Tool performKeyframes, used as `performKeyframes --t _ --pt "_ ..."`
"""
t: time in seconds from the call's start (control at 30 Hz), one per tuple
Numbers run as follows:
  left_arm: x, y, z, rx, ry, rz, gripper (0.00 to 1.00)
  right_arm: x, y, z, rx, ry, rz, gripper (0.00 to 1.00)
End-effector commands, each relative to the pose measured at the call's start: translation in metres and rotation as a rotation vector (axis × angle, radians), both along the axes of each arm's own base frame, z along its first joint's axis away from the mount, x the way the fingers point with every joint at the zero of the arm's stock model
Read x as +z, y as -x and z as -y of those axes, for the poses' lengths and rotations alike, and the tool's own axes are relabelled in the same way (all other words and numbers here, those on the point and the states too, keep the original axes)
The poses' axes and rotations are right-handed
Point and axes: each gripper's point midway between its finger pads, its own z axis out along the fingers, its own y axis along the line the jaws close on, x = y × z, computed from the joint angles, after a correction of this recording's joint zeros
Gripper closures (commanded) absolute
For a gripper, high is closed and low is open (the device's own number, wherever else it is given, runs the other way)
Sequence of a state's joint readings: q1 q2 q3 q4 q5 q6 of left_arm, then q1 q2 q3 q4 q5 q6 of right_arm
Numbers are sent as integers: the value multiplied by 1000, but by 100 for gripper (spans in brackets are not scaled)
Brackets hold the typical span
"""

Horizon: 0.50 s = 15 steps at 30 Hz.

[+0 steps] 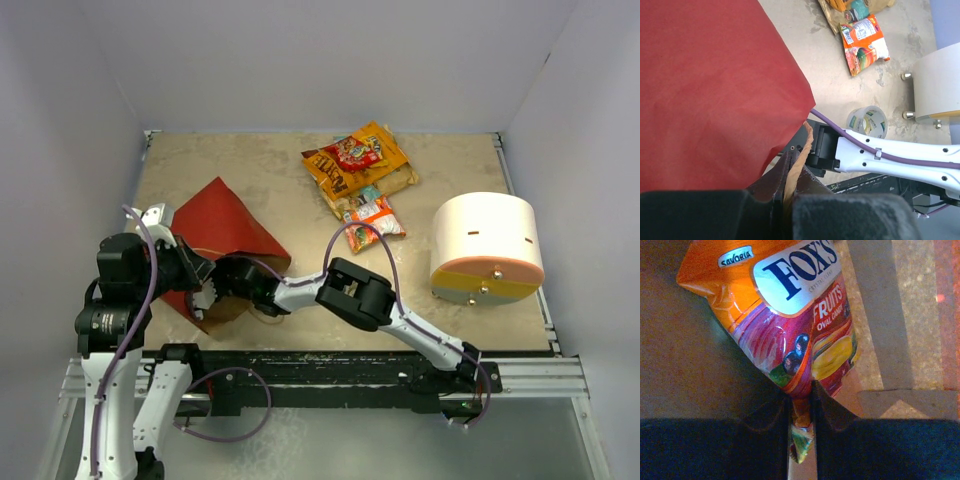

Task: Take the snacks out of the paper bag
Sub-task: Take out the snack from the paper bag.

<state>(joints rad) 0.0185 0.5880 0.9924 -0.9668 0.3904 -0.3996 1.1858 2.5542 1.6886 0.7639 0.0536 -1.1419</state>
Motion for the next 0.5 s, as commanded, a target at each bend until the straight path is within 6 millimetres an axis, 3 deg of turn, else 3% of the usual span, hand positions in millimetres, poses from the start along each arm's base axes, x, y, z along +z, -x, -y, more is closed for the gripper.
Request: performKeyframes --t 0.0,0.17,0.27,0.47 --pt "10 -6 0 -3 -14 32 100 58 -24 2 -84 -129 83 84" --pt "2 -12 0 -1 -20 -19 100 89 -27 28 -196 -232 46 100" --pt "2 -13 -3 17 -26 -15 100 105 -12 44 -204 -279 -20 100" --pt "3 -11 -7 42 -30 -9 100 109 24 81 -237 -350 -210 100"
